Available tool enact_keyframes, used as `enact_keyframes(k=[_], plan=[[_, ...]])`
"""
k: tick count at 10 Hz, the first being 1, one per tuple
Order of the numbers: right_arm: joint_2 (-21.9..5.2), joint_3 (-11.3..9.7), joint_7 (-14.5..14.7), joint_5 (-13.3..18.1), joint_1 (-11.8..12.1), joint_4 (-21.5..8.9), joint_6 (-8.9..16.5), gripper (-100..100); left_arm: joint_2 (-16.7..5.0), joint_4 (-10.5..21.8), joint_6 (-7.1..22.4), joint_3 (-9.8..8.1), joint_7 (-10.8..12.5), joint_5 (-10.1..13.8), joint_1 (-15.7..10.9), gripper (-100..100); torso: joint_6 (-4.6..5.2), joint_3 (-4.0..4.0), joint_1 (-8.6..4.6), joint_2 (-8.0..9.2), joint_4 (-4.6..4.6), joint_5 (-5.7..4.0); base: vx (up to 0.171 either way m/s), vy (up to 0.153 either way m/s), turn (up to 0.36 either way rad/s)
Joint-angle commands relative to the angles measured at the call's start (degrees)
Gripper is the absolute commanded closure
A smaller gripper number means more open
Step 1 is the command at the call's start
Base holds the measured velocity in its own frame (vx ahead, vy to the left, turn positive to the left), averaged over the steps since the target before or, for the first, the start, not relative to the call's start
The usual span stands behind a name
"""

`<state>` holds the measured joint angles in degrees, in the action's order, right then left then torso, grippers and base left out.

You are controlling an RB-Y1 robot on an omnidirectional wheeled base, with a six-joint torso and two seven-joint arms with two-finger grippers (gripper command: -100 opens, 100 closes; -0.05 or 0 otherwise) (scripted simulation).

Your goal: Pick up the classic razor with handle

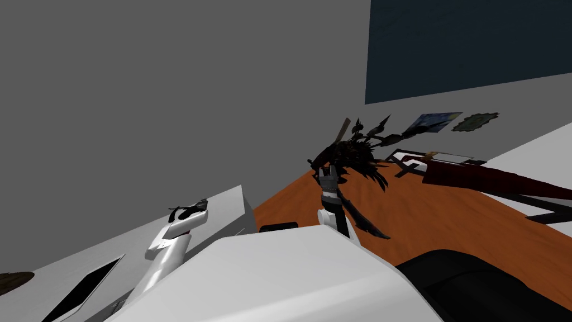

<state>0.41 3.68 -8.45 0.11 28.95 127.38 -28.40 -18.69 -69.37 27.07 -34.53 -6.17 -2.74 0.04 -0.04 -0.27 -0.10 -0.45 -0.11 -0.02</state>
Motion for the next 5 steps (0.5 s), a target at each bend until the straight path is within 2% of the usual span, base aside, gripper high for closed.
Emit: enact_keyframes(k=[1,3,5], plan=[[0.0,0.0,0.0,0.0,0.0,0.0,0.0,0,-0.6,-0.5,2.6,-0.54,-0.6,-0.6,0.6,-100,0.0,0.0,0.0,0.0,0.0,0.0,0.123,-0.04,0.032],[0.0,0.0,0.0,0.0,0.0,0.0,0.0,0,-1.6,-0.3,5.9,-1.57,-1.7,-1.8,1.4,-100,-0.01,-0.07,0.07,-0.13,-0.02,0.03,0.177,-0.057,0.072],[0.0,0.0,0.0,0.0,0.0,0.0,0.0,0,-2.7,0.0,9.2,-2.64,-2.9,-3.0,2.2,-100,0.0,-0.21,-0.06,-0.38,-0.08,0.0,0.218,-0.107,0.062]])
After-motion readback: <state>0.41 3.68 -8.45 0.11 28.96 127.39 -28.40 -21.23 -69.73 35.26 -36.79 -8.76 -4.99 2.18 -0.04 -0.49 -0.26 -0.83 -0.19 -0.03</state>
